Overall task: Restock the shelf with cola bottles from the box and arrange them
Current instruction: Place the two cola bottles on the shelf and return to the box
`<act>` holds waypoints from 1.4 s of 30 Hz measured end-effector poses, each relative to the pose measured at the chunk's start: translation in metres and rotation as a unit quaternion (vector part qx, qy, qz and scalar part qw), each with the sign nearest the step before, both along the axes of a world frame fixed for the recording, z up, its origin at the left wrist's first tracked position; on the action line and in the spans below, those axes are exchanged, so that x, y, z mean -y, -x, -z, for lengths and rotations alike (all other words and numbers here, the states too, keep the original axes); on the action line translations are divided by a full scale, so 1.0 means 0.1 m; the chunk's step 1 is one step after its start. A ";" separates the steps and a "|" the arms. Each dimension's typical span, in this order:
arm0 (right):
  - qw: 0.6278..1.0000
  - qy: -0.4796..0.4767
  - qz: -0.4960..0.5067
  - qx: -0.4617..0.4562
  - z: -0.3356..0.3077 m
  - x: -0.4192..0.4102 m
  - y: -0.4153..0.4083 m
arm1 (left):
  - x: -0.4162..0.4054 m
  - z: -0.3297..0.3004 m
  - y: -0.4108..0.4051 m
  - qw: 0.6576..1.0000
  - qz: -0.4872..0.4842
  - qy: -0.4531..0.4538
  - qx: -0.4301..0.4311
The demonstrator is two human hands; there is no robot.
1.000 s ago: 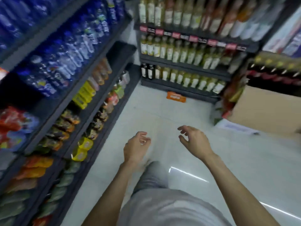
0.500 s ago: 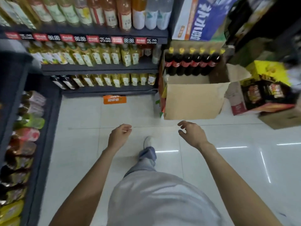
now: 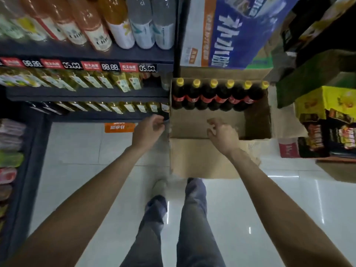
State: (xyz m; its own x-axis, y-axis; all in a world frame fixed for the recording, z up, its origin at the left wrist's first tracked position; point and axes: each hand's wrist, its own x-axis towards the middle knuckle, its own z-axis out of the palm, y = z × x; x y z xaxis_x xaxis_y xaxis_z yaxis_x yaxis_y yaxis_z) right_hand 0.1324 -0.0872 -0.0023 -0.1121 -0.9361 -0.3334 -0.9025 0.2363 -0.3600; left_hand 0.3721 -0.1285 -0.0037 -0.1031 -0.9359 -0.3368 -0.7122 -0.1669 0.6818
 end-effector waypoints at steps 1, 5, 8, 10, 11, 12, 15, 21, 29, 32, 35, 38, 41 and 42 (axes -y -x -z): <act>1.000 0.009 -0.001 0.013 0.10 0.19 0.07 | 0.16 0.08 0.11 1.000 -0.020 -0.004 -0.002; 0.992 0.092 -0.012 0.083 0.46 0.86 0.20 | 0.70 0.42 0.54 0.995 -0.099 -0.015 -0.009; 0.990 0.111 0.002 0.086 0.74 1.21 0.21 | 1.00 0.72 0.75 0.996 -0.091 0.024 0.007; 0.990 0.103 0.004 0.098 0.90 1.34 0.19 | 1.15 0.91 0.84 0.996 -0.079 0.039 0.032; 0.990 0.098 -0.003 0.104 0.97 1.38 0.18 | 1.22 0.98 0.88 0.995 -0.074 0.045 0.044; 0.990 0.087 -0.013 0.107 1.03 1.42 0.17 | 1.28 1.05 0.90 0.995 -0.071 0.051 0.055; 0.993 0.049 -0.013 0.111 1.15 1.54 0.11 | 1.42 1.19 0.95 0.990 -0.038 0.081 0.111; 0.999 0.026 -0.018 0.026 1.24 1.60 0.00 | 1.49 1.34 0.93 0.979 -0.001 0.137 0.149; 0.989 0.118 -0.021 0.084 1.21 1.57 0.11 | 1.47 1.42 0.96 0.947 0.010 0.222 0.233; 0.974 0.183 0.005 0.132 1.02 1.37 0.09 | 1.36 1.31 1.00 0.955 -0.033 0.236 0.179; 0.967 0.193 0.038 0.162 0.74 1.17 0.11 | 1.19 1.08 1.02 0.963 -0.076 0.244 0.086; 0.958 0.201 0.038 0.200 0.36 0.96 0.17 | 0.86 0.64 0.92 0.962 -0.145 0.224 -0.056; 0.935 0.207 0.023 0.288 -0.08 0.78 0.16 | 0.41 0.06 0.79 0.942 -0.211 0.218 -0.144; 0.927 0.202 0.014 0.315 -0.24 0.73 0.13 | 0.25 -0.13 0.74 0.931 -0.240 0.216 -0.168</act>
State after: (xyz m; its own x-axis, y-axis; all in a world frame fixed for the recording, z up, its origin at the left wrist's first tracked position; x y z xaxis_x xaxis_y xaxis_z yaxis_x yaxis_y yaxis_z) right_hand 0.1193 -0.1600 0.0213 -0.0405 -0.9985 0.0355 -0.4791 -0.0118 -0.8777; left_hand 0.2982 -0.1538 0.0094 0.3312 -0.9419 0.0566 -0.3605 -0.0708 0.9301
